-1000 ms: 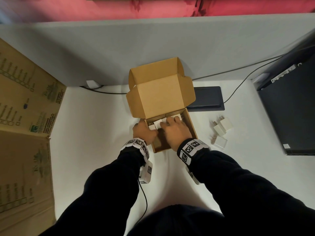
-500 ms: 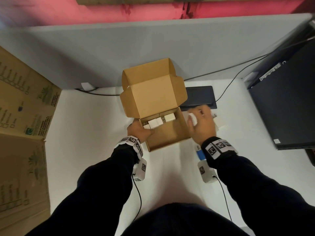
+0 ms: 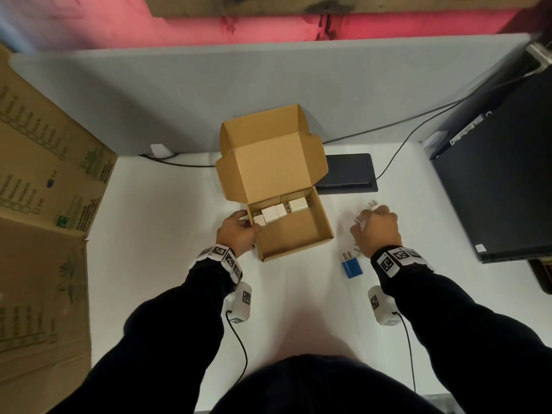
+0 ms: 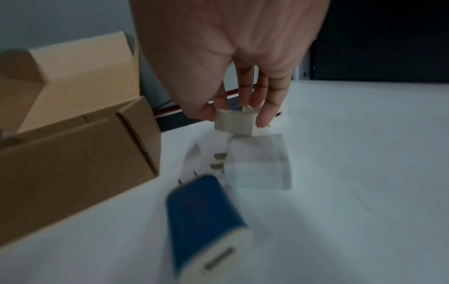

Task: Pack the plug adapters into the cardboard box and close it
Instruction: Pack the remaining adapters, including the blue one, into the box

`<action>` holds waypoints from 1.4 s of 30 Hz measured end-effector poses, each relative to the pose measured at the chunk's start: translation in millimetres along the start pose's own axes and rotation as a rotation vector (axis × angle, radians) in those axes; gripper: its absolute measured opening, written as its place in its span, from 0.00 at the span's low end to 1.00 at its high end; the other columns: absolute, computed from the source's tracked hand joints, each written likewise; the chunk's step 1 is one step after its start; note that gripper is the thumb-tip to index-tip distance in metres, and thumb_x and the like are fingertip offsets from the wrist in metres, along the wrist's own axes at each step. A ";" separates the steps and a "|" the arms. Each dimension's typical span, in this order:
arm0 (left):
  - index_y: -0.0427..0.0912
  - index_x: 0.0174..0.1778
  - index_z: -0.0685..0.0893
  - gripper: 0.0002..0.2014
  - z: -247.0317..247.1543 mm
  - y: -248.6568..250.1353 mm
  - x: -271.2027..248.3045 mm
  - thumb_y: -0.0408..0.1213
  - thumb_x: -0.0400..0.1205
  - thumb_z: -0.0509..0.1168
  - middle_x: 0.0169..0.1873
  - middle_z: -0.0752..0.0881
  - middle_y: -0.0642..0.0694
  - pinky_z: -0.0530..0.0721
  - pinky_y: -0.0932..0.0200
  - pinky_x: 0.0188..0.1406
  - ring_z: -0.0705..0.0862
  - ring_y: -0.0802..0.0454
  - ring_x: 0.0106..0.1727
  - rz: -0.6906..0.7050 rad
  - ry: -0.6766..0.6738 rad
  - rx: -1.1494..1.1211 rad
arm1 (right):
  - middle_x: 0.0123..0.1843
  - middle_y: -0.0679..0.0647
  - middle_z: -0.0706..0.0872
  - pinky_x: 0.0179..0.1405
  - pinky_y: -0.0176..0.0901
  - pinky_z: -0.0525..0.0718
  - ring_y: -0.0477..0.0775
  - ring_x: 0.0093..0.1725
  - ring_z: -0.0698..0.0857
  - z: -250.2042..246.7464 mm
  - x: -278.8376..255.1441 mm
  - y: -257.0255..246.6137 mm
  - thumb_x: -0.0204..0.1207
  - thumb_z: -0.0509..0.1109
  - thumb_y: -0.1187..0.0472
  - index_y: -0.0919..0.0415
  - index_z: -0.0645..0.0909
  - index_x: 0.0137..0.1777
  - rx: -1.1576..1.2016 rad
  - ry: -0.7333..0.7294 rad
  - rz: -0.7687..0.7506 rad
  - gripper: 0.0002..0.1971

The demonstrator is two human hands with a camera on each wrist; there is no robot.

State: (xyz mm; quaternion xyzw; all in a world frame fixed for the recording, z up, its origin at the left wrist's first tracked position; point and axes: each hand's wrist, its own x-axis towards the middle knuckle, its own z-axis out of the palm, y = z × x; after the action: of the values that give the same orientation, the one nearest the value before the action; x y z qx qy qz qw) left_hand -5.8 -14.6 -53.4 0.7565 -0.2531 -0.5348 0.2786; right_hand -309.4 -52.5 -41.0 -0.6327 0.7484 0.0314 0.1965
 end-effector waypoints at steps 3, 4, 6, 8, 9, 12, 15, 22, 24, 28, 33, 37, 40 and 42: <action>0.50 0.69 0.84 0.24 -2.7 5.3 -4.4 0.35 0.76 0.74 0.55 0.91 0.46 0.94 0.40 0.52 0.90 0.46 0.55 -0.026 -0.022 -0.061 | 0.74 0.63 0.72 0.61 0.56 0.78 0.70 0.67 0.73 -16.5 -6.6 -14.6 0.75 0.72 0.53 0.59 0.84 0.64 0.220 0.137 -0.055 0.19; 0.50 0.67 0.84 0.20 -3.6 6.2 -4.2 0.34 0.78 0.73 0.53 0.91 0.46 0.94 0.42 0.51 0.90 0.48 0.53 -0.036 -0.023 -0.079 | 0.75 0.62 0.71 0.64 0.56 0.77 0.70 0.69 0.73 -20.3 -10.3 -22.9 0.74 0.73 0.54 0.58 0.84 0.64 0.295 0.207 -0.122 0.19; 0.51 0.63 0.84 0.16 -5.5 7.3 -4.1 0.36 0.79 0.72 0.53 0.91 0.45 0.94 0.40 0.50 0.90 0.47 0.53 -0.060 -0.015 -0.106 | 0.76 0.61 0.71 0.68 0.56 0.78 0.66 0.73 0.73 -23.0 -21.0 -48.1 0.73 0.74 0.58 0.54 0.84 0.66 0.445 0.284 -0.292 0.20; 0.50 0.62 0.85 0.19 -8.8 6.9 -2.0 0.41 0.75 0.73 0.56 0.90 0.42 0.94 0.37 0.47 0.89 0.41 0.59 -0.085 -0.015 -0.120 | 0.74 0.60 0.73 0.68 0.59 0.82 0.63 0.72 0.76 -17.6 -30.6 -80.6 0.74 0.73 0.64 0.53 0.83 0.68 0.522 0.245 -0.444 0.21; 0.49 0.63 0.86 0.23 -9.4 6.4 -0.9 0.43 0.71 0.73 0.56 0.90 0.41 0.94 0.36 0.45 0.89 0.40 0.60 -0.095 -0.016 -0.130 | 0.72 0.60 0.76 0.67 0.59 0.83 0.62 0.69 0.79 -16.0 -35.7 -96.6 0.74 0.72 0.67 0.54 0.84 0.67 0.513 0.192 -0.495 0.21; 0.49 0.64 0.87 0.26 -7.2 7.2 0.2 0.44 0.67 0.72 0.49 0.89 0.42 0.94 0.34 0.44 0.89 0.41 0.55 -0.093 -0.026 -0.144 | 0.64 0.59 0.84 0.67 0.50 0.82 0.61 0.63 0.84 -4.7 -42.5 -132.0 0.74 0.74 0.67 0.55 0.85 0.66 0.334 -0.088 -0.457 0.20; 0.49 0.64 0.87 0.23 -7.8 10.7 -2.0 0.40 0.71 0.71 0.47 0.90 0.42 0.94 0.33 0.47 0.90 0.43 0.50 -0.087 -0.050 -0.156 | 0.60 0.56 0.88 0.63 0.51 0.85 0.58 0.60 0.86 14.4 -40.2 -148.4 0.73 0.77 0.60 0.54 0.85 0.62 0.111 -0.327 -0.379 0.17; 0.50 0.62 0.88 0.24 -4.7 8.2 1.3 0.41 0.68 0.71 0.52 0.93 0.40 0.94 0.34 0.44 0.93 0.41 0.53 -0.085 -0.076 -0.122 | 0.50 0.55 0.83 0.50 0.51 0.88 0.57 0.49 0.85 36.1 -38.0 -149.6 0.72 0.78 0.59 0.57 0.78 0.51 0.123 -0.354 -0.319 0.13; 0.49 0.62 0.88 0.23 -3.8 7.9 1.6 0.41 0.69 0.71 0.51 0.93 0.40 0.94 0.34 0.44 0.93 0.41 0.52 -0.077 -0.068 -0.122 | 0.48 0.53 0.82 0.48 0.48 0.85 0.55 0.47 0.83 38.9 -36.3 -144.5 0.74 0.77 0.56 0.57 0.81 0.49 0.173 -0.359 -0.318 0.09; 0.52 0.66 0.85 0.25 1.3 8.1 1.4 0.43 0.70 0.70 0.51 0.93 0.40 0.95 0.37 0.43 0.92 0.42 0.54 -0.072 -0.035 -0.089 | 0.50 0.56 0.87 0.51 0.45 0.81 0.59 0.54 0.85 28.7 -34.4 -134.3 0.80 0.68 0.61 0.59 0.86 0.55 0.192 -0.311 -0.440 0.08; 0.61 0.76 0.68 0.46 17.9 3.7 -1.8 0.53 0.61 0.81 0.49 0.91 0.48 0.94 0.46 0.47 0.91 0.47 0.52 0.021 -0.026 0.123 | 0.45 0.53 0.92 0.51 0.49 0.88 0.54 0.44 0.88 3.8 -28.1 -89.4 0.79 0.69 0.60 0.57 0.87 0.51 0.405 -0.031 -0.452 0.06; 0.52 0.83 0.61 0.55 27.4 -0.9 -8.0 0.43 0.63 0.86 0.59 0.85 0.51 0.88 0.52 0.53 0.85 0.51 0.49 0.096 -0.059 0.295 | 0.48 0.55 0.90 0.47 0.43 0.84 0.51 0.40 0.84 -12.9 -24.1 -26.8 0.76 0.70 0.62 0.58 0.86 0.52 0.394 0.194 -0.299 0.07; 0.50 0.84 0.61 0.52 31.1 1.8 -8.8 0.37 0.68 0.85 0.62 0.82 0.52 0.79 0.57 0.52 0.82 0.48 0.58 0.100 -0.063 0.352 | 0.63 0.60 0.81 0.55 0.50 0.82 0.61 0.56 0.80 -8.5 -28.8 19.9 0.74 0.72 0.60 0.54 0.84 0.61 0.154 0.027 -0.133 0.15; 0.51 0.83 0.62 0.51 30.8 2.5 -6.8 0.38 0.67 0.85 0.66 0.82 0.50 0.81 0.55 0.52 0.83 0.42 0.66 0.087 -0.052 0.378 | 0.72 0.60 0.73 0.64 0.56 0.79 0.67 0.66 0.72 1.0 -34.3 39.4 0.74 0.69 0.62 0.49 0.80 0.69 -0.025 -0.111 -0.077 0.22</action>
State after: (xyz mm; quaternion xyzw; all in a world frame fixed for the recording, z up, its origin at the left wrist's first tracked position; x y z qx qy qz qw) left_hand -37.3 -16.3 -55.5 0.7697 -0.3886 -0.4845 0.1475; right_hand -342.7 -12.4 -38.4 -0.6608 0.7109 0.0681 0.2310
